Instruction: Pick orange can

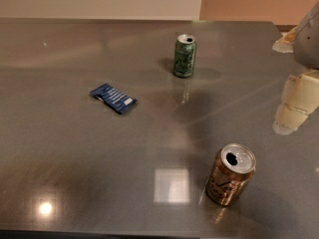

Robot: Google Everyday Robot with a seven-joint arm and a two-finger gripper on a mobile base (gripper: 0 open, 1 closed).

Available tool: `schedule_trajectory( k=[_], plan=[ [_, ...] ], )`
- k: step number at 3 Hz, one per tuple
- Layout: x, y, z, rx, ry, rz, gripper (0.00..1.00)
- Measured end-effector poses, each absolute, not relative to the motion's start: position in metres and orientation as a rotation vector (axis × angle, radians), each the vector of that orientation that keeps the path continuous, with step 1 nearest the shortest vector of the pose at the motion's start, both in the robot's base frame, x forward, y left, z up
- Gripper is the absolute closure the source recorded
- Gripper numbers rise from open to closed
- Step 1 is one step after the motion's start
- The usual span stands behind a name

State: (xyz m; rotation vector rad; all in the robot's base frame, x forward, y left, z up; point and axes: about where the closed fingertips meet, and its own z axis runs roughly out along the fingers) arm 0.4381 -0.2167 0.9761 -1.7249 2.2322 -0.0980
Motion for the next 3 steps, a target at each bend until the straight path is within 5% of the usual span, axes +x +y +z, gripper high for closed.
schedule_trajectory(
  k=[3],
  plan=[
    [0.421, -0.216, 0.969, -1.797, 2.201, -0.052, 0.0]
  ],
)
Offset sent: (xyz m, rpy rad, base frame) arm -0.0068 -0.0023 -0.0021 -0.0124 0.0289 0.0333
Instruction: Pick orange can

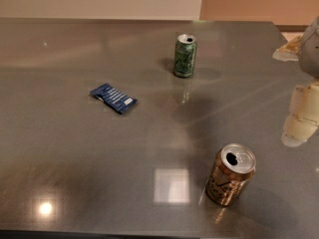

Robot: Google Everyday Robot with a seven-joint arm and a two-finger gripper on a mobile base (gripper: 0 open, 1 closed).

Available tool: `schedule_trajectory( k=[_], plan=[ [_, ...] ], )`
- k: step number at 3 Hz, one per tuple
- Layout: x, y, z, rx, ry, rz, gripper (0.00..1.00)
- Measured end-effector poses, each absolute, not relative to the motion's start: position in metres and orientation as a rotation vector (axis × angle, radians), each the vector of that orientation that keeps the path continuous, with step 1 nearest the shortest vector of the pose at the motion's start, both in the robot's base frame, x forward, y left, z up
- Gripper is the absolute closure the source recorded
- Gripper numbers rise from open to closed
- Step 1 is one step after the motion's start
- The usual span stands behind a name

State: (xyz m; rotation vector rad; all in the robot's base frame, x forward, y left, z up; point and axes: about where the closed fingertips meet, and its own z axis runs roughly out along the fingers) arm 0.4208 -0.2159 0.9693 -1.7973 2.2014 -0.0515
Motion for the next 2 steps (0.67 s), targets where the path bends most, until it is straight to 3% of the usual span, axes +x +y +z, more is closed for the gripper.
schedule_trajectory(
  k=[2],
  plan=[
    [0.367, -0.205, 0.935, -1.904, 2.142, 0.158, 0.0]
  ],
)
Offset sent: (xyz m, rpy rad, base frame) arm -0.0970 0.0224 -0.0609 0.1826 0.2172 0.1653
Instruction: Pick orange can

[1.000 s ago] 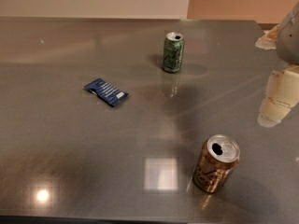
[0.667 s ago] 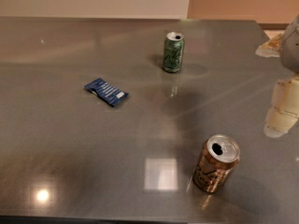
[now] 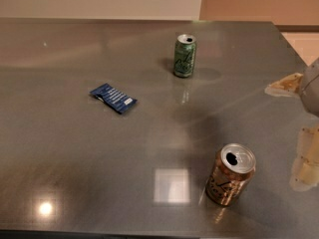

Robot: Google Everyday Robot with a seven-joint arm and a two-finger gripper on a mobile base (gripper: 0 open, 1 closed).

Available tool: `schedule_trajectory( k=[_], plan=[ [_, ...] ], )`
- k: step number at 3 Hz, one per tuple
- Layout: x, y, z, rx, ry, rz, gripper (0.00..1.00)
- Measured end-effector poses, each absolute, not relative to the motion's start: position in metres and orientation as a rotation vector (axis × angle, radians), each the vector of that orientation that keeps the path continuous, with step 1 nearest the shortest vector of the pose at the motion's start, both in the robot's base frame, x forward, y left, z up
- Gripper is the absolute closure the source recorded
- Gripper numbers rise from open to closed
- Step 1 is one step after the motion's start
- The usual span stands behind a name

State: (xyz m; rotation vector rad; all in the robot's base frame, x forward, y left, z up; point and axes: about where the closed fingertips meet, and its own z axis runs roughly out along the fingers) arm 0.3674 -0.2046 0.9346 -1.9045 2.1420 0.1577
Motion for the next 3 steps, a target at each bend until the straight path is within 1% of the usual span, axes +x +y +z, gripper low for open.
schedule_trajectory(
  k=[2, 3],
  plan=[
    [0.324, -0.16, 0.916, -1.904, 1.984, 0.435, 0.0],
    [0.317, -0.136, 0.915, -1.898, 1.91, 0.514, 0.0]
  ],
)
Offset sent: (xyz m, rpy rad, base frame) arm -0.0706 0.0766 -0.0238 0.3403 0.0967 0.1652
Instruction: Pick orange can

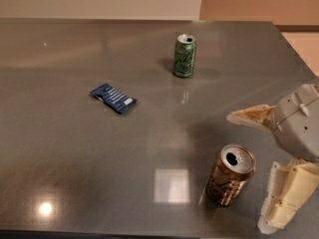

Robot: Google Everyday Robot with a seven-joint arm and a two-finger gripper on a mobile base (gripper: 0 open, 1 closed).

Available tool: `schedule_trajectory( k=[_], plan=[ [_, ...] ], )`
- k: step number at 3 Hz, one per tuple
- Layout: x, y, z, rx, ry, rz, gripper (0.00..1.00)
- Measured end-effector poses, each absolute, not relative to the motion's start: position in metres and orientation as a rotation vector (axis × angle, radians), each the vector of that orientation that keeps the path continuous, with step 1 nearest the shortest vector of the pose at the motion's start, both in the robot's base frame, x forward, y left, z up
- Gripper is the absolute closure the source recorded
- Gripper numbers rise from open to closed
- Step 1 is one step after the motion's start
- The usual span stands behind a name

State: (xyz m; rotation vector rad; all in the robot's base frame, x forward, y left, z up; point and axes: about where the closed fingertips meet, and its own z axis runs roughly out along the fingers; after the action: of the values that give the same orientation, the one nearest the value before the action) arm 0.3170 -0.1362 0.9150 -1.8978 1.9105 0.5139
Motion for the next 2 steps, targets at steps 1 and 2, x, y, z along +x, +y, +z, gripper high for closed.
schedule_trajectory(
  k=[1, 2],
  plan=[
    [0.3116, -0.1192, 0.9139, -1.909, 1.863, 0.565, 0.0],
    [0.3086, -0.1134, 0.9112, -1.923, 1.845, 0.572, 0.19]
  ],
)
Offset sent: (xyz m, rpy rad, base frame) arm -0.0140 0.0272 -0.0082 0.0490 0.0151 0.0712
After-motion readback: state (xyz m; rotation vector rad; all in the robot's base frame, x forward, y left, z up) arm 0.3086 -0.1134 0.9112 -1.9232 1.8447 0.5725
